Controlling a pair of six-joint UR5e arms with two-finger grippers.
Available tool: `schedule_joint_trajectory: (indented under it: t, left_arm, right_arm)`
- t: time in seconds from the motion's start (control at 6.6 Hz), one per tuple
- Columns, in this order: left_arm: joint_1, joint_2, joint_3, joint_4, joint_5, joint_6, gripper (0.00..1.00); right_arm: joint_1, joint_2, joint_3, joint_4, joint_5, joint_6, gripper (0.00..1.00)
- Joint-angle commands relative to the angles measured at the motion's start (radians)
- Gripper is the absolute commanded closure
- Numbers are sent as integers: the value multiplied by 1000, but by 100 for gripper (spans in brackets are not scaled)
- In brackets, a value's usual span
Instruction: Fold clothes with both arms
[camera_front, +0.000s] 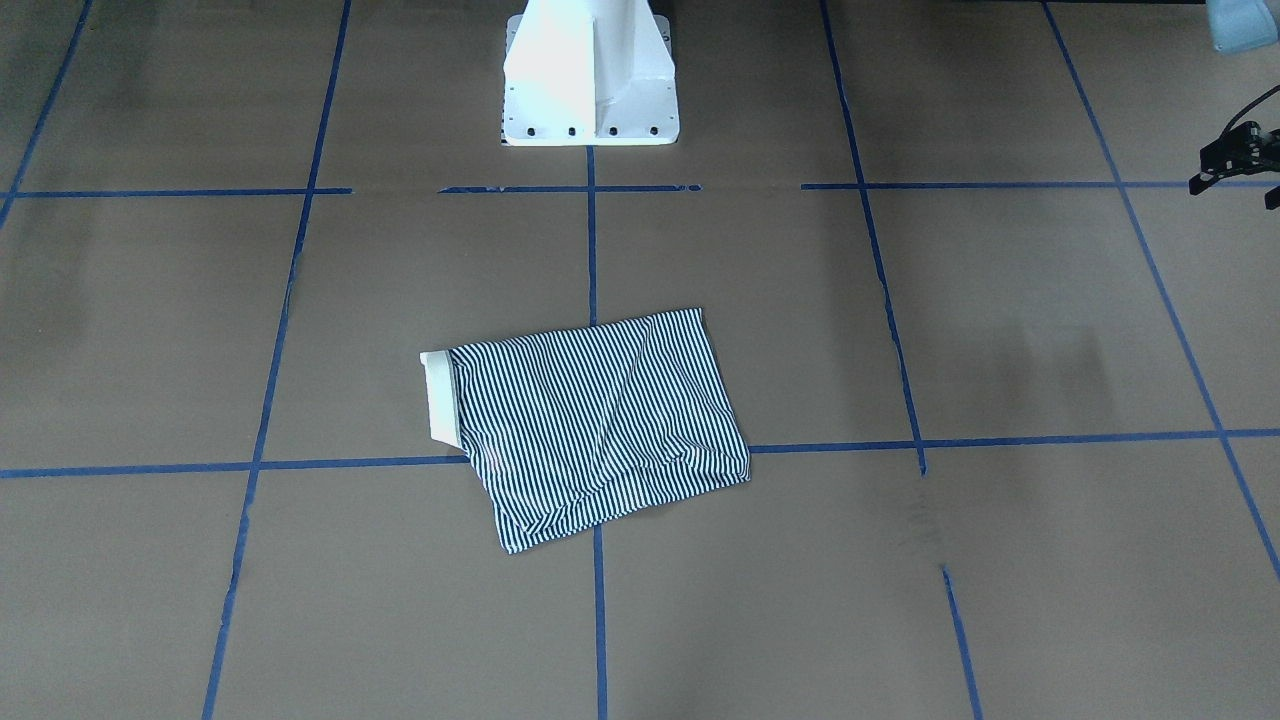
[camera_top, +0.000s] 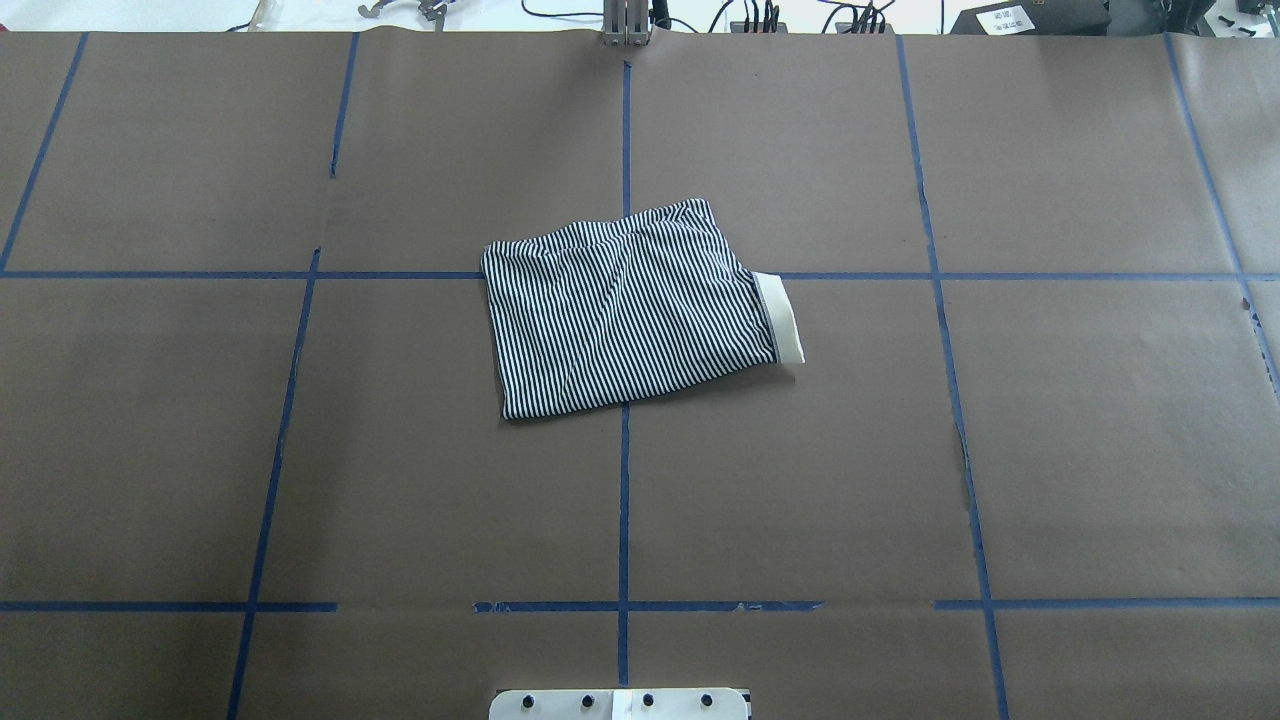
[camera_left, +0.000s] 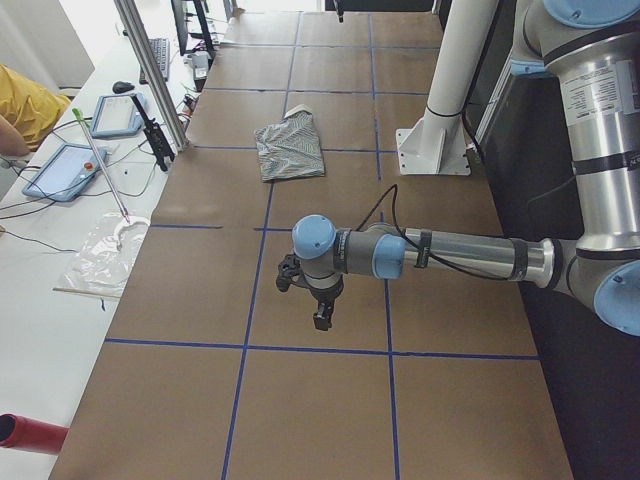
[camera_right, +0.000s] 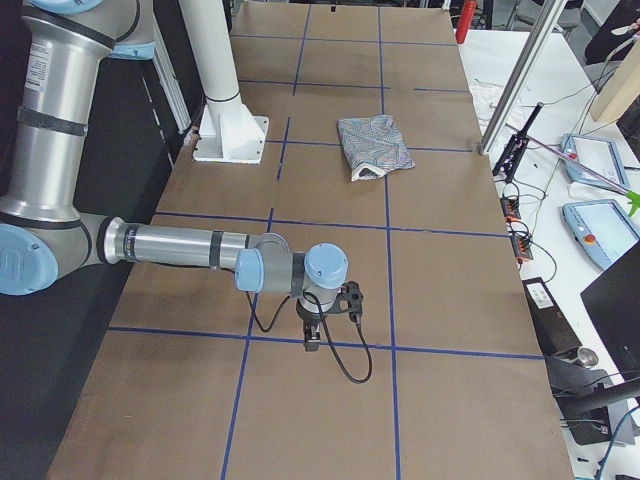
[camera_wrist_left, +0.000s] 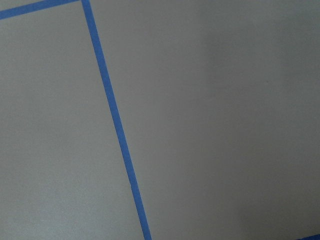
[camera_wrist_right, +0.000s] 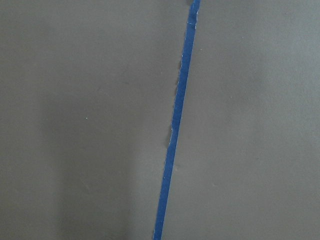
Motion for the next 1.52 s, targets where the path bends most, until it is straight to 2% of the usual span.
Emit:
schedule_joint_trajectory:
  t: [0.0,0.3,0.45,0.61,0.76,1.36]
  left_arm:
    - [-12,-26,49,3,14,-4,0]
    - [-33,-48,72,0,21,-4,0]
    - [-67,-51,115,0,11,-4,0]
    - [-144,-63,115,1,3,-2,0]
    - [-176,-60,124,1,-39,-2,0]
    - [-190,-39,124,1,-32,-4,0]
  right_arm:
    - [12,7,112,0,-7,-3,0]
    - [12,-1,123,0,-4,-3,0]
    - [12,-2,147,0,-4,-3,0]
    - [13,-4,152,0,-8,-3,0]
    - [21,-11,161,0,-4,-4,0]
    - [21,-10,158,0,-12,-6,0]
